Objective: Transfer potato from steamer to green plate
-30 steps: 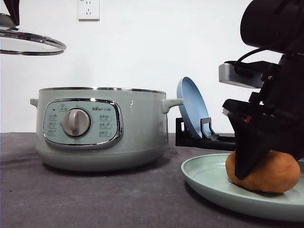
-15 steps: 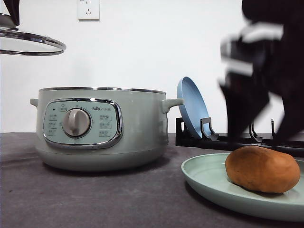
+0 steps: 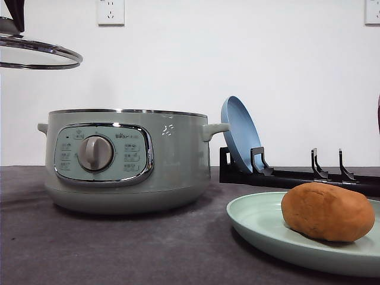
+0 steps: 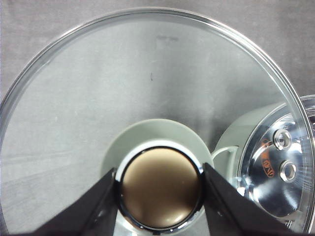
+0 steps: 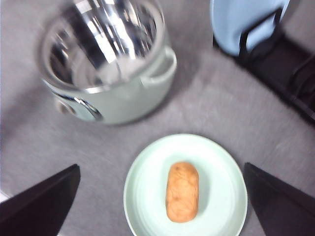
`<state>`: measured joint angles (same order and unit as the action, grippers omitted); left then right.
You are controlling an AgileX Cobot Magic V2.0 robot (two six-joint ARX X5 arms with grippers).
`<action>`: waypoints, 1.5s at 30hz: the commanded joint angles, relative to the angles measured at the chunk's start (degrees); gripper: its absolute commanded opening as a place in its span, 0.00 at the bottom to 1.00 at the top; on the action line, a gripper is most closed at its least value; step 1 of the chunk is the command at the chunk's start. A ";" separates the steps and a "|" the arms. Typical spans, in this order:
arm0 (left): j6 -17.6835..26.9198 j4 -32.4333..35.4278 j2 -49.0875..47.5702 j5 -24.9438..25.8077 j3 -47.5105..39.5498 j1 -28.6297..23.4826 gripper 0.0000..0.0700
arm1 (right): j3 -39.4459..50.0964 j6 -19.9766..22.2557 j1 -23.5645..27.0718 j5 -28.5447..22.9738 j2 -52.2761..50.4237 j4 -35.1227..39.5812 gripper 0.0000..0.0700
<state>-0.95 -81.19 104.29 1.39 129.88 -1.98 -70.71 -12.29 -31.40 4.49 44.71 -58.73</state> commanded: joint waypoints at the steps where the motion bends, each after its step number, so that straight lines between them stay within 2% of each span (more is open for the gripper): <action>1: 0.00 -0.61 -1.14 0.09 1.90 0.44 0.00 | -1.41 -0.48 -0.33 -0.27 -2.16 -0.06 0.99; 10: -0.15 -0.09 -1.14 0.09 1.90 3.40 0.00 | -1.78 -2.55 -0.33 -3.18 -12.57 -0.05 0.99; 18: -0.68 -0.03 -1.14 0.09 1.90 8.33 0.00 | -1.75 -2.75 -0.33 -3.22 -12.96 -0.04 0.99; 36: -0.76 0.55 -1.07 0.09 1.40 27.84 0.00 | -1.73 -2.73 -0.33 -3.25 -12.96 0.84 0.99; 45: -0.76 1.05 0.14 0.06 1.40 30.78 0.00 | -1.73 -2.75 -0.33 -3.23 -12.96 0.82 0.99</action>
<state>-1.43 -81.14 104.29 1.50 129.54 28.51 -71.55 -14.04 -31.40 1.43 31.33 -58.46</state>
